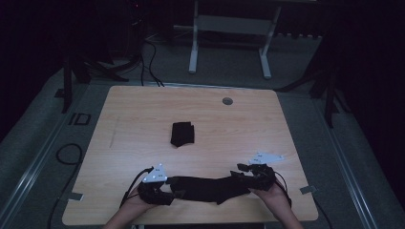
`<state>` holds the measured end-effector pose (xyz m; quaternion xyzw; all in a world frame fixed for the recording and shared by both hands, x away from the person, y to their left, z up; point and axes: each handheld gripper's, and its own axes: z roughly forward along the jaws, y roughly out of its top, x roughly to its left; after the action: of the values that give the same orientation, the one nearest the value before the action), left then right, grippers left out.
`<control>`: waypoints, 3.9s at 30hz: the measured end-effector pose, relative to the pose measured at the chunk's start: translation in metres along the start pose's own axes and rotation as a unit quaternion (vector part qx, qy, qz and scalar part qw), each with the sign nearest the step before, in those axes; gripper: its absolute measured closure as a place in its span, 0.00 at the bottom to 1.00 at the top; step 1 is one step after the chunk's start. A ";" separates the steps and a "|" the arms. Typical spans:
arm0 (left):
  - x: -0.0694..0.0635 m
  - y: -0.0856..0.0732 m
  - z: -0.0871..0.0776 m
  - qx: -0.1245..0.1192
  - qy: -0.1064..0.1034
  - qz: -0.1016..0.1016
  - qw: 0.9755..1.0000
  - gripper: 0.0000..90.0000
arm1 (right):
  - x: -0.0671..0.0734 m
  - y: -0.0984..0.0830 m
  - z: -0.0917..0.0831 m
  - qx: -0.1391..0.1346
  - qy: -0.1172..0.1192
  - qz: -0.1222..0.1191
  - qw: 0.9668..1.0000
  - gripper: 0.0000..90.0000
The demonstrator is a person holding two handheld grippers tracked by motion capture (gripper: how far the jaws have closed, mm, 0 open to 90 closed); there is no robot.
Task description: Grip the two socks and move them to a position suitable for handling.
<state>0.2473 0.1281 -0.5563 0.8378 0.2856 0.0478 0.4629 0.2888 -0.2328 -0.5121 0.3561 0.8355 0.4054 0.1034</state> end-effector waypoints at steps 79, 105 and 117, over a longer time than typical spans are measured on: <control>0.040 0.017 -0.018 -0.033 0.094 -0.072 0.992 0.44 | 0.043 0.131 0.088 -0.006 0.092 -0.107 0.990 0.87; 0.004 0.073 0.005 -0.050 0.013 -0.003 0.999 0.88 | 0.048 0.088 0.050 -0.017 0.130 -0.113 0.985 0.85; 0.004 0.077 0.003 -0.042 0.027 0.000 0.999 0.96 | 0.037 0.086 0.037 -0.030 0.141 -0.103 0.984 0.85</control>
<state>0.2848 0.0966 -0.4971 0.8159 0.2958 0.0822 0.4900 0.3233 -0.1493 -0.4673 0.2046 0.8612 0.4638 0.0368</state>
